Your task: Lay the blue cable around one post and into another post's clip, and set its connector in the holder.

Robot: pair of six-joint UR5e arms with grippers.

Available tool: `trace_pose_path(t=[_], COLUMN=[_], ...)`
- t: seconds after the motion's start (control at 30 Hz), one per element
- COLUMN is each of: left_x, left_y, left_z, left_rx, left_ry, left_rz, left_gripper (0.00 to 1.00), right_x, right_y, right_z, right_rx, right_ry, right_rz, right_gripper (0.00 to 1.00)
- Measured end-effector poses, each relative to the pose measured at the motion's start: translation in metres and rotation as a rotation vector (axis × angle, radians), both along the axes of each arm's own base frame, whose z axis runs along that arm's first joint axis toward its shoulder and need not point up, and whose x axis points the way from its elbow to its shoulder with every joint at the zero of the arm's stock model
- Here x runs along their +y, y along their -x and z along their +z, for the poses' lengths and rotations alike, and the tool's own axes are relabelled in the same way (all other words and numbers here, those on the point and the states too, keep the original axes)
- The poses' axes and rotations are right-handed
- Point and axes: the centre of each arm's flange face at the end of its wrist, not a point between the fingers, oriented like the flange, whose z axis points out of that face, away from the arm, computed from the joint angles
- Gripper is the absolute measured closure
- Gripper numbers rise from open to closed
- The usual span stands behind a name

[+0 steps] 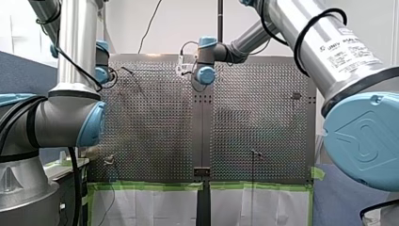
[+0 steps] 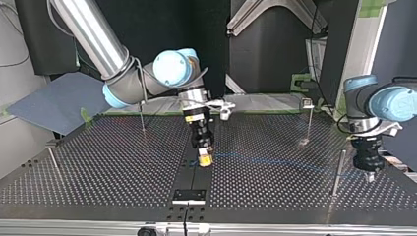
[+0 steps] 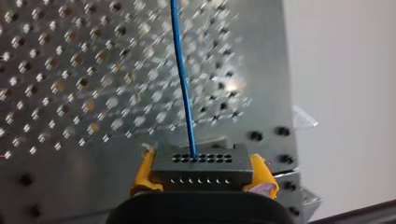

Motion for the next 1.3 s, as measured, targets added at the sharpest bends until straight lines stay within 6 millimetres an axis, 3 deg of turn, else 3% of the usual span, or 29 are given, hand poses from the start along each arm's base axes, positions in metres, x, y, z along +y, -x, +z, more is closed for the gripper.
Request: trace_pose_path(t=[0.27,0.6,1.0,1.03,1.07,1.1,1.17,1.2,1.23,1.3], left_x=[-0.008,-0.023,-0.038,-0.039,-0.040,-0.041,-0.042,-0.043,-0.043,-0.042], left_y=[0.001,0.012,0.015,0.014,0.014,0.014,0.013,0.013,0.013,0.013], left_z=[-0.016,-0.041,-0.045,-0.044,-0.044,-0.044,-0.043,-0.043,-0.043,-0.043], left_rx=[0.048,0.091,0.092,0.088,0.086,0.082,0.076,0.074,0.072,0.070], left_ry=[0.009,0.039,0.040,0.038,0.036,0.034,0.032,0.031,0.032,0.037], left_rz=[-0.001,-0.021,-0.011,-0.012,-0.014,-0.016,-0.021,-0.021,-0.017,-0.009], left_gripper=[1.00,1.00,1.00,0.90,0.73,0.73,0.51,0.51,0.45,0.45], right_x=[-0.009,-0.009,-0.001,-0.001,0.000,0.000,0.002,0.002,0.003,0.003], right_y=[0.011,0.025,0.036,0.037,0.038,0.040,0.042,0.043,0.045,0.049], right_z=[-0.017,-0.052,-0.092,-0.095,-0.098,-0.101,-0.107,-0.111,-0.114,-0.120], right_rx=[0.049,0.101,0.122,0.122,0.122,0.121,0.119,0.119,0.117,0.114], right_ry=[-0.052,-0.107,-0.137,-0.138,-0.139,-0.140,-0.142,-0.143,-0.144,-0.147], right_rz=[-0.041,-0.073,-0.083,-0.085,-0.086,-0.089,-0.095,-0.101,-0.106,-0.122], right_gripper=[1.00,1.00,1.00,1.00,1.00,1.00,1.00,1.00,1.00,1.00])
